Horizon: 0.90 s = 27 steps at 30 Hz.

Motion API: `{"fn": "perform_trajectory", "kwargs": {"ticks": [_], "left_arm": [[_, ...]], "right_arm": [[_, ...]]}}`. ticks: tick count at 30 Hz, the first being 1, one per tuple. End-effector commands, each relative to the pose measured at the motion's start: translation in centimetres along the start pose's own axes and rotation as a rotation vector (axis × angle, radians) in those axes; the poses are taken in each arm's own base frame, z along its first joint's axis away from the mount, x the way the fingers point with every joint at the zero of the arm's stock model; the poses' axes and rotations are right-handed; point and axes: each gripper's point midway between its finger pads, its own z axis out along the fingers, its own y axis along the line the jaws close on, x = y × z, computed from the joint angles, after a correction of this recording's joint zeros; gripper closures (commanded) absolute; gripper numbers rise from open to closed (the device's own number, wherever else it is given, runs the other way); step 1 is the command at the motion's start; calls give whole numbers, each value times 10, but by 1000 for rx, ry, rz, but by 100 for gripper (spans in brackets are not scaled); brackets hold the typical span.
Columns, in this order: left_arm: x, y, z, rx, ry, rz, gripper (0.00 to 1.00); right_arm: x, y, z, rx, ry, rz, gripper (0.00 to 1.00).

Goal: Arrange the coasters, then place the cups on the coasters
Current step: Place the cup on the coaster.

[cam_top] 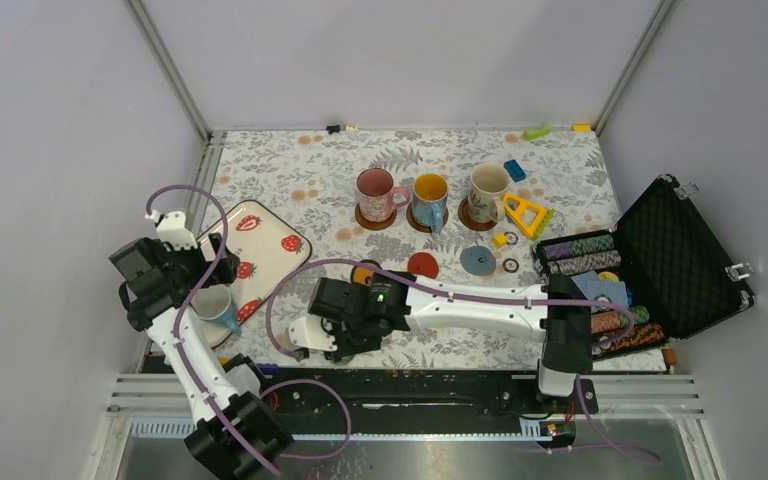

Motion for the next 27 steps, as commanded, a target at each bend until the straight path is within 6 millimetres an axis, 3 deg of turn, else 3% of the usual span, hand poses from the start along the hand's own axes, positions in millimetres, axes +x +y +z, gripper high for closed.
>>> {"fn": "perform_trajectory", "kwargs": {"ticks": [1,3,6,11,15,18,23,27], "left_arm": [[-9,-11,-1,113,-45,-4,1],[-9,-10,-2,127,-42,-17,1],[-9,-10,-3,141,-45,-29,1],[-9,-13,-7,154,-71,-11,1],[-10,-15,-8,160,-80,-2,1],[-10,-16,-8,165,-82,0,1],[-9,-15,-8,166,-82,-3,1],[-8,-17,-9,181,-93,8,1]], "right_arm": [[-42,-1,-22,56,-117,-101,74],[-47,-5,-20,70,-104,-119,69],[-49,-8,-26,75,-86,-130,52],[-54,-14,-72,160,-156,-171,29],[-39,-14,-93,207,-181,-211,12],[-23,-26,-83,217,-181,-161,5],[-6,-47,-52,125,-206,70,5],[-8,-41,-24,18,-252,178,5]]}}
